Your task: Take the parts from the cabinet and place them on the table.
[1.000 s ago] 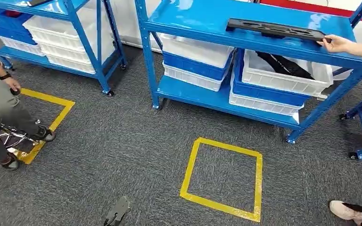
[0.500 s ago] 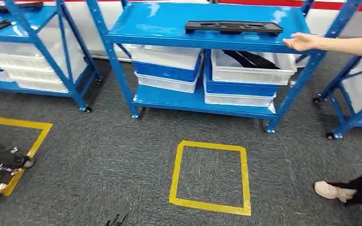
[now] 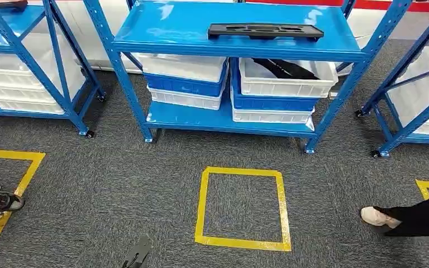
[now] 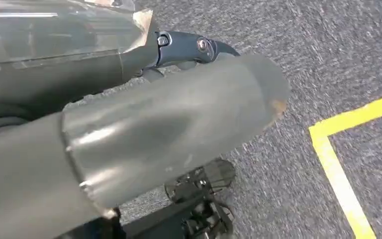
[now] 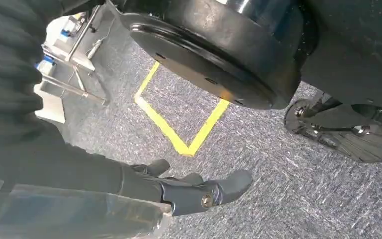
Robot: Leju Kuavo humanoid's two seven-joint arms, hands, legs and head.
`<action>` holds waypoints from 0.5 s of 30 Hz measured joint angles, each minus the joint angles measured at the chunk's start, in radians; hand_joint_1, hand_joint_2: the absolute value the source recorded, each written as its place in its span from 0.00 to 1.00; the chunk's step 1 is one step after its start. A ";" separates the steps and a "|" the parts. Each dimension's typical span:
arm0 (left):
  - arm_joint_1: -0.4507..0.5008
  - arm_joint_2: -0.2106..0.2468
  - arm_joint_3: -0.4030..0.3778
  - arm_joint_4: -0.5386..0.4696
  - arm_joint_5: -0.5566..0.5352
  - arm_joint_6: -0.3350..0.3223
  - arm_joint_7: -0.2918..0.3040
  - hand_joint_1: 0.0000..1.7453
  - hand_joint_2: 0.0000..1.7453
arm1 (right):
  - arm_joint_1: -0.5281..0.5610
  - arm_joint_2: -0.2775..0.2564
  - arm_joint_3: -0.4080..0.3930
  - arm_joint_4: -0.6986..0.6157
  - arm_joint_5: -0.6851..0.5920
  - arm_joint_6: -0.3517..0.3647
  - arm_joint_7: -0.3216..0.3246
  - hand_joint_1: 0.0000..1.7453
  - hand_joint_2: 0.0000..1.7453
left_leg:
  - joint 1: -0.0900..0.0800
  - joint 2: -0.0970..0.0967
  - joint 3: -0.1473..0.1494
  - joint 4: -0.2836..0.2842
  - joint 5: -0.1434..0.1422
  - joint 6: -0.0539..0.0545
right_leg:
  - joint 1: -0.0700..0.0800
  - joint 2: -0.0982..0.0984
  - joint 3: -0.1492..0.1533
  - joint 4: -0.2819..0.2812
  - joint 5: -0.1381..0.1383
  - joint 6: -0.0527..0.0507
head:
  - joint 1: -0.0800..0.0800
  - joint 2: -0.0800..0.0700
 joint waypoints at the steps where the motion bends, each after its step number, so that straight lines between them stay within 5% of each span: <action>1: 0.000 0.000 0.000 0.000 0.000 -0.003 0.000 0.00 0.00 | 0.000 0.000 -0.001 0.000 0.002 0.000 0.000 0.00 1.00 | 0.000 0.000 0.000 0.000 0.000 0.000 | 0.000 0.000 0.000 -0.001 0.000 0.000 | 0.000 0.000; 12: -0.001 0.000 0.005 0.000 -0.011 -0.016 0.000 0.00 0.00 | -0.001 0.000 -0.011 0.000 0.015 0.000 0.000 0.00 1.00 | -0.002 0.000 -0.001 0.004 0.001 0.006 | -0.005 0.000 0.003 -0.007 0.005 0.007 | 0.000 0.000; 14: -0.003 0.000 0.005 0.000 -0.013 -0.015 0.000 0.00 0.00 | -0.001 0.002 -0.016 0.000 0.018 0.000 0.000 0.00 1.00 | -0.003 0.002 0.007 -0.008 0.001 0.024 | -0.008 0.003 0.011 -0.023 0.009 0.019 | 0.000 0.000; 15: -0.003 -0.004 0.005 0.000 -0.013 -0.015 0.001 0.00 0.00 | -0.001 -0.001 -0.018 0.000 0.020 0.000 0.001 0.00 1.00 | 0.013 0.005 0.023 -0.037 0.014 0.030 | 0.002 -0.004 0.020 -0.020 0.008 0.019 | -0.002 0.000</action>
